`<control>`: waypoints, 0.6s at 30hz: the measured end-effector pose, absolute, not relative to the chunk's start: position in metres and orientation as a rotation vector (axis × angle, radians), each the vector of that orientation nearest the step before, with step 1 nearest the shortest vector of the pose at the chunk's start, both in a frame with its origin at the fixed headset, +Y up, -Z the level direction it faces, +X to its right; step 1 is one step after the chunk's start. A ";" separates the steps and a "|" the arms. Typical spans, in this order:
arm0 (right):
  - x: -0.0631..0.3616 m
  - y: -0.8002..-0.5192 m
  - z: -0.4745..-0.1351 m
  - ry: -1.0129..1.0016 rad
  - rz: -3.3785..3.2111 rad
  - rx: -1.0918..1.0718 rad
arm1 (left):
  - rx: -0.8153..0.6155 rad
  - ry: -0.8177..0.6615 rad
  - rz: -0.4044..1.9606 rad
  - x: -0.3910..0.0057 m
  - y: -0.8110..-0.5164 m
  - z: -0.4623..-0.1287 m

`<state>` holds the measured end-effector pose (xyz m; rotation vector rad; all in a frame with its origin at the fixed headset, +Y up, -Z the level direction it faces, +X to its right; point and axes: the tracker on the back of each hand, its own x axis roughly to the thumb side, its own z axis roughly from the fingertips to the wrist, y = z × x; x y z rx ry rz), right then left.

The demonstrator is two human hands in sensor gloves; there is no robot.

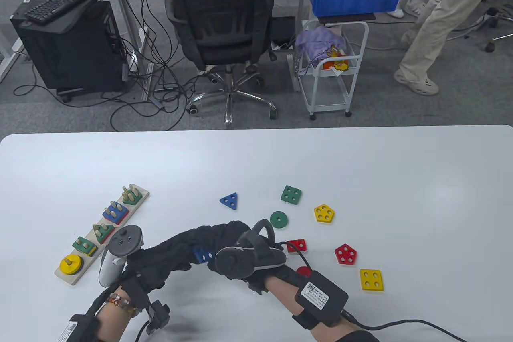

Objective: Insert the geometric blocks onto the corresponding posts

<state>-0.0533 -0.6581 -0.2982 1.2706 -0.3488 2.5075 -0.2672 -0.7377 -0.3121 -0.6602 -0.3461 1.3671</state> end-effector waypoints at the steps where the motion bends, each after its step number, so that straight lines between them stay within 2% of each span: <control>1: -0.053 -0.658 -0.297 -0.380 2.485 1.259 | -0.695 -0.361 1.396 -0.266 -0.739 -0.312; 4: -0.054 -0.659 -0.294 -0.411 2.408 1.224 | -0.766 -0.405 1.464 -0.263 -0.743 -0.311; 10: -0.057 -0.661 -0.289 -0.492 2.411 1.195 | -0.805 -0.379 1.680 -0.258 -0.750 -0.311; 14: -0.057 -0.662 -0.288 -0.424 2.520 1.233 | -0.634 -0.275 1.541 -0.259 -0.749 -0.311; 18: -0.032 -0.663 -0.289 -0.311 2.597 1.180 | -0.499 -0.243 1.380 -0.271 -0.742 -0.315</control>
